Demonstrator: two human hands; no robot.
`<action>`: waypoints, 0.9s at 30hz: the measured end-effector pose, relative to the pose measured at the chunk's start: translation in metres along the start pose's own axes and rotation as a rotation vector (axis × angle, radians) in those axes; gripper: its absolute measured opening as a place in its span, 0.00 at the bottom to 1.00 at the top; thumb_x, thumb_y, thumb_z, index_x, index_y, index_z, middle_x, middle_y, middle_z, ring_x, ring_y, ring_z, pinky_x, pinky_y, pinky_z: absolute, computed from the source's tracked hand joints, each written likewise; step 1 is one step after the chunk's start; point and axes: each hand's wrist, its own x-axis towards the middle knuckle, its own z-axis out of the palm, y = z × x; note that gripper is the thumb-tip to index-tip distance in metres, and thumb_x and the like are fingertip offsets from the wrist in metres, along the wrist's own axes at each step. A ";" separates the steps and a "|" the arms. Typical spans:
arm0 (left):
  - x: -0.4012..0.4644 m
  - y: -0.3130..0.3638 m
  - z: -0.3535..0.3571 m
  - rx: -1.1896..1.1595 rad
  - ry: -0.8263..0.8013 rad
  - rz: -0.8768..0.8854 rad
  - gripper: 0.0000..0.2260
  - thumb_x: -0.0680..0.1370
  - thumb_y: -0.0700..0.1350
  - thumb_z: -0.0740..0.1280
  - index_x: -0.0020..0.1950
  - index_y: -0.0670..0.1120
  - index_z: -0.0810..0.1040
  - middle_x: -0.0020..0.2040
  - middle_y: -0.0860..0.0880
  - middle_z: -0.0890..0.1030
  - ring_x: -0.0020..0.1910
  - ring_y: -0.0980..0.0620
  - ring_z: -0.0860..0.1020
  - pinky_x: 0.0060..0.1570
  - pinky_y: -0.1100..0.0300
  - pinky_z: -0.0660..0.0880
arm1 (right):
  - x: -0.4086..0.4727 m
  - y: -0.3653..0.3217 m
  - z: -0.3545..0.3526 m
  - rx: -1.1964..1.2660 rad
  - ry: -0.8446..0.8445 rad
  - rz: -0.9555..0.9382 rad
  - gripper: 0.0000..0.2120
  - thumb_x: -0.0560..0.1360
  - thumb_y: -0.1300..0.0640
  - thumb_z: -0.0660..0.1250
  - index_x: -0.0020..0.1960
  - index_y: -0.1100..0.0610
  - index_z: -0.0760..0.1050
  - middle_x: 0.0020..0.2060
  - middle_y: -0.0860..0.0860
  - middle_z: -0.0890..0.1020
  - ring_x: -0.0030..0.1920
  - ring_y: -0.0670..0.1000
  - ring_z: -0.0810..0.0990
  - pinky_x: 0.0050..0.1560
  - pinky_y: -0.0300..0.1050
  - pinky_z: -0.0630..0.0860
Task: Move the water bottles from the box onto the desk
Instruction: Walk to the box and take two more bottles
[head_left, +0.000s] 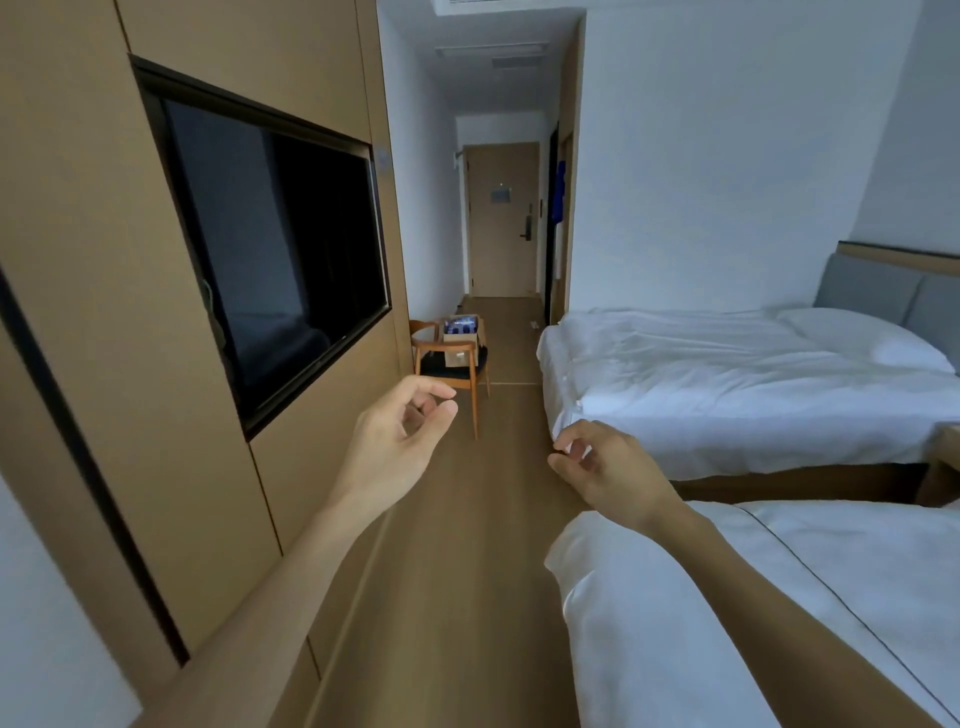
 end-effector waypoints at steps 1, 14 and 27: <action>0.021 -0.008 0.008 0.004 0.007 -0.005 0.04 0.78 0.50 0.66 0.51 0.59 0.77 0.40 0.53 0.77 0.36 0.54 0.76 0.38 0.58 0.75 | 0.024 0.009 0.000 0.003 -0.007 -0.004 0.07 0.77 0.45 0.65 0.53 0.44 0.74 0.46 0.41 0.77 0.44 0.40 0.78 0.45 0.36 0.75; 0.237 -0.126 0.083 0.037 0.019 -0.091 0.04 0.79 0.49 0.66 0.51 0.59 0.76 0.41 0.55 0.77 0.38 0.62 0.75 0.42 0.60 0.75 | 0.276 0.115 0.036 0.020 -0.070 -0.107 0.07 0.78 0.47 0.65 0.55 0.46 0.75 0.47 0.42 0.78 0.43 0.40 0.77 0.43 0.33 0.74; 0.475 -0.290 0.142 -0.037 0.022 -0.091 0.04 0.80 0.49 0.64 0.53 0.56 0.76 0.42 0.50 0.78 0.34 0.59 0.76 0.35 0.64 0.75 | 0.541 0.201 0.096 -0.042 -0.049 -0.097 0.03 0.77 0.47 0.65 0.47 0.45 0.74 0.44 0.41 0.78 0.42 0.41 0.79 0.46 0.43 0.79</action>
